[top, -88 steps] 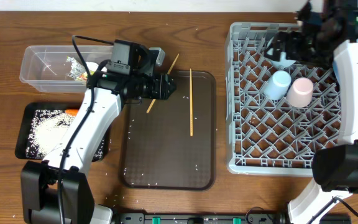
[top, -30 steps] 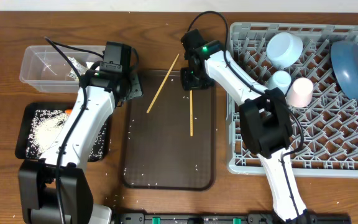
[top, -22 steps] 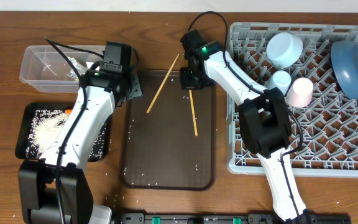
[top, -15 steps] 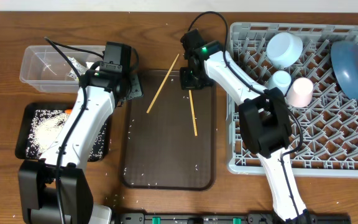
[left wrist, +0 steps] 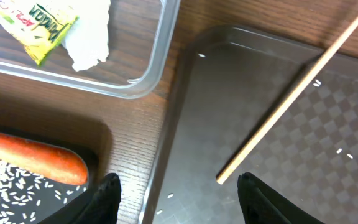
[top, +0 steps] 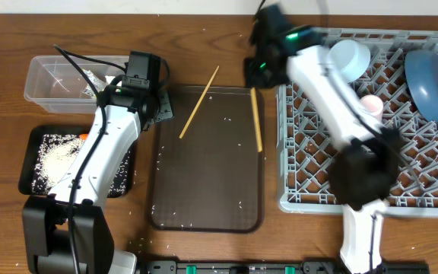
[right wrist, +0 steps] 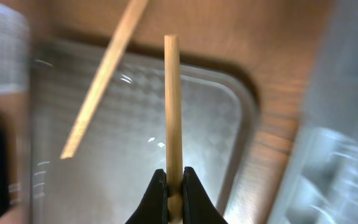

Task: Sort waste into correct bins and load items into the dishwasher rack
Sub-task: 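Grasp a chopstick with the right gripper and lift it toward the rack, then lower the chopstick into the rack and open the right gripper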

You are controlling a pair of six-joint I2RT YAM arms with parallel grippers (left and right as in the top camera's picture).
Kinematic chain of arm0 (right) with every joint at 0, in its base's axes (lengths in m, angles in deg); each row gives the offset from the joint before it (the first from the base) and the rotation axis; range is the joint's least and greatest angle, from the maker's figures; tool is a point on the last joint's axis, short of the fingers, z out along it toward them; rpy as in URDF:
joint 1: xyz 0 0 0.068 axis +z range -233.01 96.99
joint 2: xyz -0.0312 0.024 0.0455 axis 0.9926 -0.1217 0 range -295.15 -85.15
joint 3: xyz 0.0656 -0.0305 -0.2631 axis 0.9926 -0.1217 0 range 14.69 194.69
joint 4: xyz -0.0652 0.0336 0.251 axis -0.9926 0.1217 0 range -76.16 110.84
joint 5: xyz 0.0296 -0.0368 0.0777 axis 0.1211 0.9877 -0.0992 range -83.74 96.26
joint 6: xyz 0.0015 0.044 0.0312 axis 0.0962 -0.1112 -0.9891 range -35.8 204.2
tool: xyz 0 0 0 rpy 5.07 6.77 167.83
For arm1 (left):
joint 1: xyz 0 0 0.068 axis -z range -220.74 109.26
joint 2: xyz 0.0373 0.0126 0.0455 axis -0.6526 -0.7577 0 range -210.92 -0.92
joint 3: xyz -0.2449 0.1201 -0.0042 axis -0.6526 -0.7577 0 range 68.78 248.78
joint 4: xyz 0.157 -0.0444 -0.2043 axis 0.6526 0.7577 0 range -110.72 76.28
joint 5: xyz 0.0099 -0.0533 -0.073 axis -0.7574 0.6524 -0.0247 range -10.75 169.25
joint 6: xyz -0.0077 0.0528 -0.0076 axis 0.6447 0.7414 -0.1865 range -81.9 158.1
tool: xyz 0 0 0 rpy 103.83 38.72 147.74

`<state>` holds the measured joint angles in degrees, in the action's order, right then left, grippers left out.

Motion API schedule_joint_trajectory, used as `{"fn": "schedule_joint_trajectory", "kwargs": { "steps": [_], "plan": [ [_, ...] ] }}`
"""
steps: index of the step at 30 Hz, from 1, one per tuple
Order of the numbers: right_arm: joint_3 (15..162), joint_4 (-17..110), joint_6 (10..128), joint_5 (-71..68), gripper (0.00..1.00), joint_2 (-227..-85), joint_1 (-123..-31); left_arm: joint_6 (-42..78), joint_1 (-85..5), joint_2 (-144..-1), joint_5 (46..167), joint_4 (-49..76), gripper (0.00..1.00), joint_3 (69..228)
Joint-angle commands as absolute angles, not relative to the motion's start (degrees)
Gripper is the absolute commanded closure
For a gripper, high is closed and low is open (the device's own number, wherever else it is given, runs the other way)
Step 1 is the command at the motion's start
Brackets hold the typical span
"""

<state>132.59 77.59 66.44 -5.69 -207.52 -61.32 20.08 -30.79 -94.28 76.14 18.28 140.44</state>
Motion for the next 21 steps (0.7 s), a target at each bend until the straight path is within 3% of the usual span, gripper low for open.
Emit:
{"fn": "schedule_joint_trajectory", "kwargs": {
  "steps": [1,9,17,19,20,21],
  "plan": [
    [133.20,79.42,69.31,-4.75,0.99,-199.78,-63.96,20.43,-30.81,-93.29,74.41,18.46,0.38,140.48],
    [132.35,87.62,70.99,3.05,0.99,-198.32,-68.84,20.43,-30.81,-93.29,73.58,18.50,0.38,140.48],
    [123.98,80.62,72.69,4.13,0.98,-199.65,-69.21,20.43,-30.81,-93.29,73.58,18.74,0.38,140.48],
    [121.77,78.53,72.43,4.56,0.92,-199.65,-69.27,20.43,-30.81,-93.29,73.58,18.92,0.38,140.48],
    [120.88,77.45,72.39,4.56,0.82,-199.65,-69.30,20.43,-30.81,-93.29,73.58,18.96,0.38,140.48],
    [120.05,76.54,72.02,4.56,0.67,-199.65,-69.34,20.43,-30.81,-93.29,73.58,18.96,0.38,140.48]
  ]
}}
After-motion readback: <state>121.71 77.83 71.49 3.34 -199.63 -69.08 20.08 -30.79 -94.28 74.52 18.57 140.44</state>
